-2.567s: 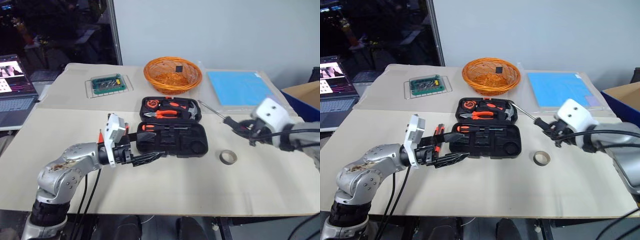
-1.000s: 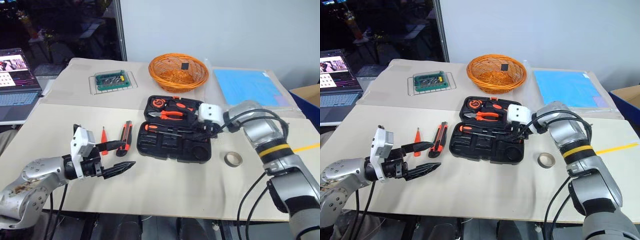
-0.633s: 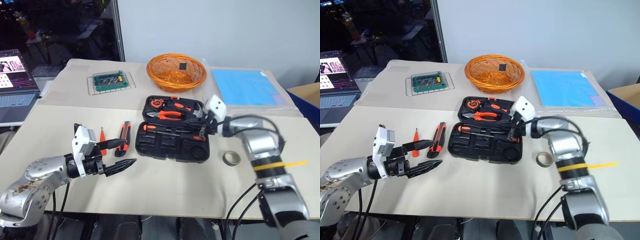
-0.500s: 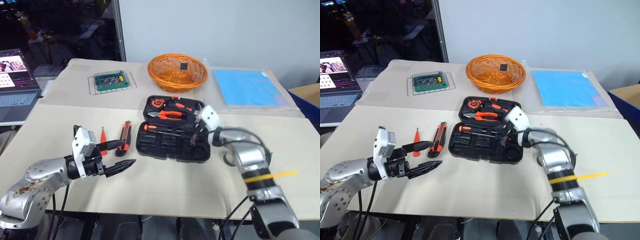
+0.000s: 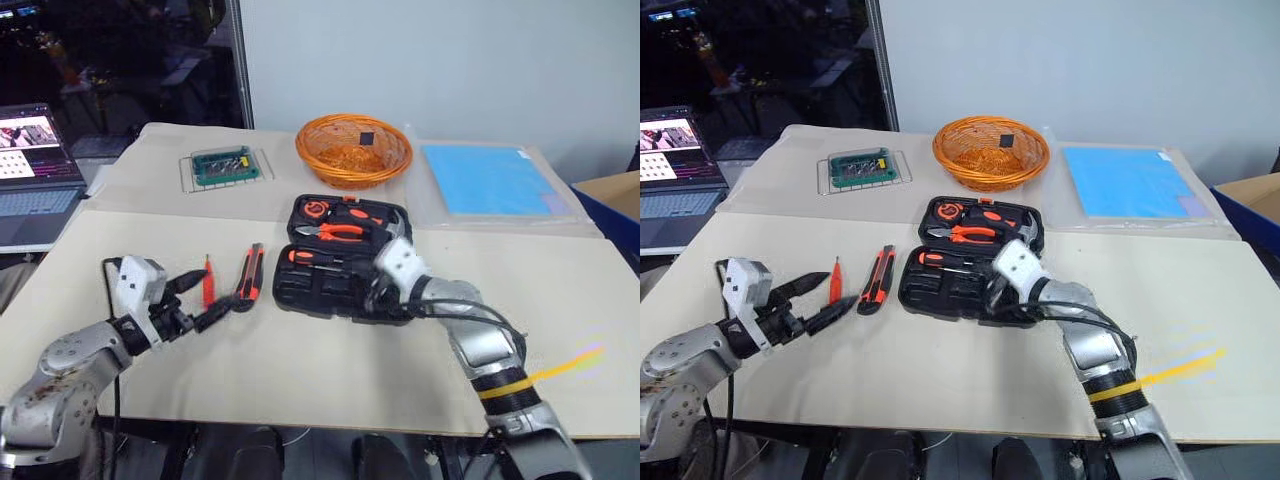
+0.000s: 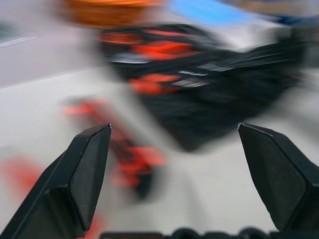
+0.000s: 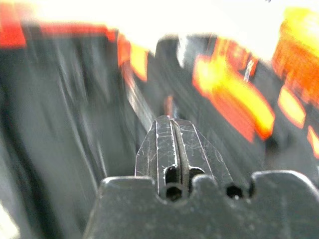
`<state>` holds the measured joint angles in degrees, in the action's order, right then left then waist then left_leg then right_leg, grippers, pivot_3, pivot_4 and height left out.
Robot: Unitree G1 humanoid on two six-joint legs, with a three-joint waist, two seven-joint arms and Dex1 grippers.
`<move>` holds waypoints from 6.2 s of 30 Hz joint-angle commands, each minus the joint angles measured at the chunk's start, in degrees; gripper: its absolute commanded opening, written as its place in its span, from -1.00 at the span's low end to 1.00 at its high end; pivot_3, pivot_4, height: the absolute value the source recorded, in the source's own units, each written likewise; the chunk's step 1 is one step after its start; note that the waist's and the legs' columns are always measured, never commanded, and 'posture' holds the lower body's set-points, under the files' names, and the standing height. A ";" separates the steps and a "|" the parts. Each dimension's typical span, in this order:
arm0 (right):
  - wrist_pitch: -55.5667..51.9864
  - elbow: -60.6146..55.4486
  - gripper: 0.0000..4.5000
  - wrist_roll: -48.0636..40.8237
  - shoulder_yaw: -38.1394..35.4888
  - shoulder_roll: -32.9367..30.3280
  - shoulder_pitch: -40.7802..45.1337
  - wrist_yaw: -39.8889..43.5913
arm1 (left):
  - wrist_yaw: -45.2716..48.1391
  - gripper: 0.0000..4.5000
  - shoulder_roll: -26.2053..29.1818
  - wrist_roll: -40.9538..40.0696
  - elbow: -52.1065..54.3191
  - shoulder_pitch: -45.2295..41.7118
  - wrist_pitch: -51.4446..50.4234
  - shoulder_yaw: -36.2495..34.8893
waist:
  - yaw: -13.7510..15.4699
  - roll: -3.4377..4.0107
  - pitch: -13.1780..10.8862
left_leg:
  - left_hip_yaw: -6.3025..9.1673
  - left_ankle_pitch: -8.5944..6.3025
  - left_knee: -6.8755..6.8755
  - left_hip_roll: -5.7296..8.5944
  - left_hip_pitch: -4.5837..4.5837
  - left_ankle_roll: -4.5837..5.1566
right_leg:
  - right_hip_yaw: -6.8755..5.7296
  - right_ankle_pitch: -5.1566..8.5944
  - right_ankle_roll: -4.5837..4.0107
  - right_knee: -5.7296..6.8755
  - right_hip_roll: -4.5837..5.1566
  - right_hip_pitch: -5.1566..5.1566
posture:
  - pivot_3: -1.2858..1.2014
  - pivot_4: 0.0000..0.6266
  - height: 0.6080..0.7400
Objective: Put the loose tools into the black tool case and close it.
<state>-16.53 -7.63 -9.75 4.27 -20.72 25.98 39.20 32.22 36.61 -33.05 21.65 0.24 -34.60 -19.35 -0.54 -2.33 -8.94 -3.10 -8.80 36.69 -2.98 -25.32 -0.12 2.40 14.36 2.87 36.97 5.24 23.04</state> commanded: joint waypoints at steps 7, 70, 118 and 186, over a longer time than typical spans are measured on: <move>-15.07 -25.10 0.19 -15.85 -7.97 -15.11 -5.35 8.43 | -15.97 0.93 -1.69 1.43 -1.55 -9.63 -16.84 0.16 | 0.52 -0.04 0.01 | -0.05 -0.02 -0.22 0.03 -0.04 -0.02 | -0.02 0.11 -0.02 -0.22 0.07 0.05 | 0.03 -0.52 1.00; -12.07 -42.84 1.00 -32.15 -24.07 -27.43 -29.02 4.31 | -15.52 -0.03 -9.45 18.03 -6.03 -16.31 -22.11 9.54 | 1.20 -0.41 -0.18 | 0.07 0.05 -0.31 0.11 -0.31 0.00 | -0.03 -0.14 0.14 -0.88 0.08 -0.02 | 0.03 -0.52 1.00; -6.80 -52.37 1.00 -33.46 -35.37 -27.27 -52.15 -9.85 | 46.41 -0.79 -13.68 43.95 -82.43 -67.31 48.30 44.98 | 1.07 -0.32 -0.10 | 0.29 0.07 0.15 0.16 -0.85 0.09 | -0.12 -0.15 0.33 -0.83 -0.06 0.05 | 0.03 -0.52 1.00; -13.24 -28.27 1.00 -34.95 -33.15 -36.79 -28.01 12.67 | 12.35 -0.98 -21.44 22.73 -42.71 -41.62 -0.76 27.90 | 1.07 -0.24 -0.05 | 0.37 0.09 0.24 0.22 -0.03 0.09 | -0.09 -0.05 0.28 -0.52 -0.02 -0.65 | 0.03 -0.52 1.00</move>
<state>-30.12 -34.83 -45.09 -27.42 -57.63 -2.85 52.25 45.03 14.71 -12.04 -19.70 -40.85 -35.22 6.90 0.53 -2.57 -8.99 -2.72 -8.72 36.92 -2.76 -25.35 -0.03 2.30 14.31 3.15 36.44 5.22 22.39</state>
